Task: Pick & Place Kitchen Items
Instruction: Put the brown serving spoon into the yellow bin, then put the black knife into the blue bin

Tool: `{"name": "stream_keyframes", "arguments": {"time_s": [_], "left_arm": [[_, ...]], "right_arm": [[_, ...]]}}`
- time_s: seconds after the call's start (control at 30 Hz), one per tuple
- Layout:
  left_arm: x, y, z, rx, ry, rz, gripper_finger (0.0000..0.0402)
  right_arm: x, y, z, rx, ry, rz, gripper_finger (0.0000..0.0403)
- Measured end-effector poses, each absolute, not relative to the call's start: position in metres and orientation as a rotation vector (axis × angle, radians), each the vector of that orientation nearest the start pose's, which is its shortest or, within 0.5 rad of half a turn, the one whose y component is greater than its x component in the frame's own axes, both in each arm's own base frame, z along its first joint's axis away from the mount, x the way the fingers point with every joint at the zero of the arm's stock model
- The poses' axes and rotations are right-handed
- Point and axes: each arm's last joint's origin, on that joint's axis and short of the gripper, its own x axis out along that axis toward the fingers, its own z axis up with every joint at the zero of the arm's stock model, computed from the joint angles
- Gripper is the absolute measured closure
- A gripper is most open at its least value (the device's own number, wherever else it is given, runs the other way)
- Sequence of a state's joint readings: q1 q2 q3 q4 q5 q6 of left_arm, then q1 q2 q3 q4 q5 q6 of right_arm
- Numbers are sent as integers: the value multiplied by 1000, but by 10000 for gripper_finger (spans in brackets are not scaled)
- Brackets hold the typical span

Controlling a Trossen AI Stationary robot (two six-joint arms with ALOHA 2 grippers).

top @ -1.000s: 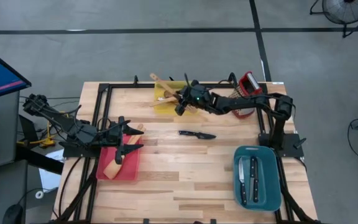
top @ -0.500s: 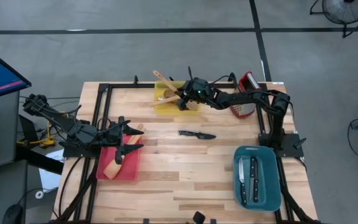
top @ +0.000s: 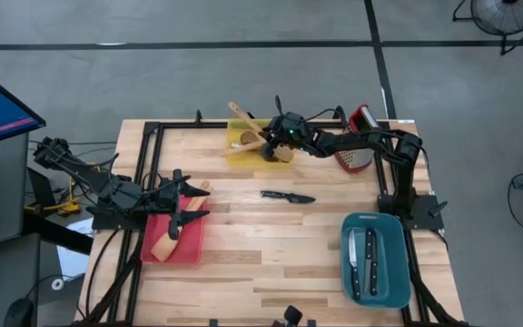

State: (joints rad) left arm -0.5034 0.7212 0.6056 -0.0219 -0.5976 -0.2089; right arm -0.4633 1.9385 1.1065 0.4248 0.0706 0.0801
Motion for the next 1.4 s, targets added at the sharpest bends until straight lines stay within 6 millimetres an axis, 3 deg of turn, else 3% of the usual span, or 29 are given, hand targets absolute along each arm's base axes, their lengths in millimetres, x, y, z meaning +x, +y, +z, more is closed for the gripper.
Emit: {"name": "stream_keyframes", "arguments": {"time_s": [0.27, 0.73, 0.87, 1.0, 1.17, 1.3, 1.4], "left_arm": [[150, -64, 297, -134, 107, 106, 165], [150, -64, 297, -134, 107, 106, 165], [150, -64, 297, -134, 108, 106, 165], [150, -64, 296, -134, 108, 106, 165], [151, -64, 296, -137, 109, 106, 165], [154, -66, 294, -139, 124, 106, 165], [158, -69, 289, -144, 147, 102, 165]], "right_arm": [[368, -186, 168, 163, 411, -541, 316], [366, -189, 169, 189, 402, -558, 231], [362, -181, 190, 168, 393, -536, 194], [351, -160, 230, 122, 396, -483, 161], [321, -116, 279, 84, 474, -394, 155], [292, -76, 295, 98, 633, -312, 161], [277, -49, 294, 141, 770, -274, 166]]}}
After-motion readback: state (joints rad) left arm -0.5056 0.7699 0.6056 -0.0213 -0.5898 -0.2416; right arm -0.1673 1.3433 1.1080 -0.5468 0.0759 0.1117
